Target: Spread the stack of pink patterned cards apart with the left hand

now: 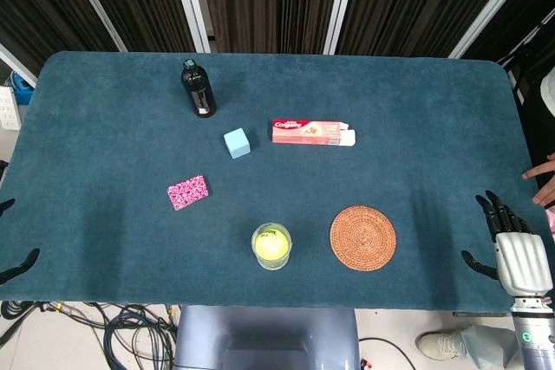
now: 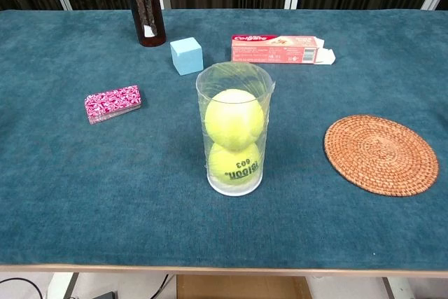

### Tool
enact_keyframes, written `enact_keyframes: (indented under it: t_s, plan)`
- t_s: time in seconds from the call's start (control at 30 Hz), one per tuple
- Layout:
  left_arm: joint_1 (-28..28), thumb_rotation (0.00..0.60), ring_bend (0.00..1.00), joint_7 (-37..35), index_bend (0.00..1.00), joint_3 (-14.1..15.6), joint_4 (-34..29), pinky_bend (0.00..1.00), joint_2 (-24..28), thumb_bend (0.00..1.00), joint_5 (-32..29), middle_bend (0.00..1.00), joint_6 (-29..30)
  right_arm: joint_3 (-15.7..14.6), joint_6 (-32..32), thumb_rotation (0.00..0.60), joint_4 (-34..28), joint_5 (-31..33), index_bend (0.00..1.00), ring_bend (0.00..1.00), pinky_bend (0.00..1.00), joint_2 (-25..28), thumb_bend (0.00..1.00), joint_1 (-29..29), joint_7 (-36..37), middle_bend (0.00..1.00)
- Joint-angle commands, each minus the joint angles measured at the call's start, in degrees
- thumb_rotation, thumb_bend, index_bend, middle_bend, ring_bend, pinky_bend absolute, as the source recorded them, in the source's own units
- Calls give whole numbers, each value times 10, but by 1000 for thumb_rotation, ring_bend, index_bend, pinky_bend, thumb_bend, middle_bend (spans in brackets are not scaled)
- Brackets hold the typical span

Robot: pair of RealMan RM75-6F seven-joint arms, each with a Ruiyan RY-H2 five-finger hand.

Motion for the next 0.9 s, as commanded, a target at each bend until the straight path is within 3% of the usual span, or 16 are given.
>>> enact_keyframes:
  t_s: [0.03,0.7,0.9]
  plan:
    - [0,600,0,-1,201,0,-1,51,0,203,0,117,-1,-1,0,600,0,0,93,148,279,0,174,0,-1,53]
    - [-8,600,0,24,204,-1,-7,51,-12,166,-12,118,-15,-4,-13,600,0,3,93,148,279,2,174,1,3,53]
    - [-27,600,0,29,207,-16,-26,51,-2,166,-53,117,-56,-5,-18,600,-2,4,93,148,279,7,174,2,13,53]
